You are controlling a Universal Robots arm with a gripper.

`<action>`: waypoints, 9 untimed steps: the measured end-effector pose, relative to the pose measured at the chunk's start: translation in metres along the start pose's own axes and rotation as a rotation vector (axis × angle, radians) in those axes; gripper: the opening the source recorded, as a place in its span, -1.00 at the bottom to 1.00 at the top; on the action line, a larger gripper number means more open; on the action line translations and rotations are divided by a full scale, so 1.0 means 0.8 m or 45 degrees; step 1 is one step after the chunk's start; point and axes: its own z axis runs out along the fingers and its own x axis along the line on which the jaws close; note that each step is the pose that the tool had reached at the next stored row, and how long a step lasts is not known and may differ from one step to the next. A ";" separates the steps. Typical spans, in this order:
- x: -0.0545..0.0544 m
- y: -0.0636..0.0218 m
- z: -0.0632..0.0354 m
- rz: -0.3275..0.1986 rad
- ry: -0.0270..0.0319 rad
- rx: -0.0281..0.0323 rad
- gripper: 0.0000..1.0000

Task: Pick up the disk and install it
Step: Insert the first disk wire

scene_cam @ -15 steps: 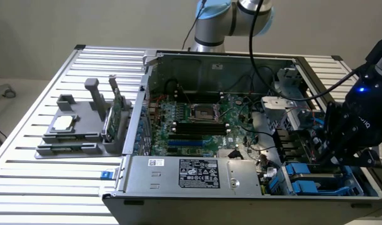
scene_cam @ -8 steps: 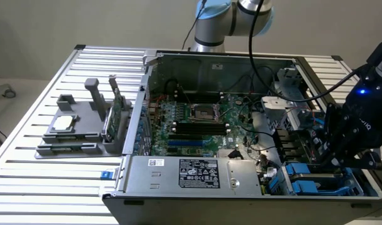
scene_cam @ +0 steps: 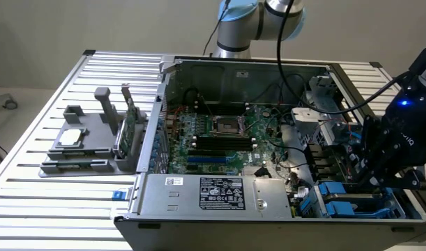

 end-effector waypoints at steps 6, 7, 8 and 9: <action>0.000 -0.001 0.000 -0.015 -0.0004 -0.0012 -0.66; 0.000 -0.001 0.000 -0.018 -0.0005 -0.0014 -0.66; 0.000 -0.001 0.000 -0.021 -0.0007 -0.0016 -0.66; 0.000 -0.001 0.000 -0.024 -0.0008 -0.0018 -0.66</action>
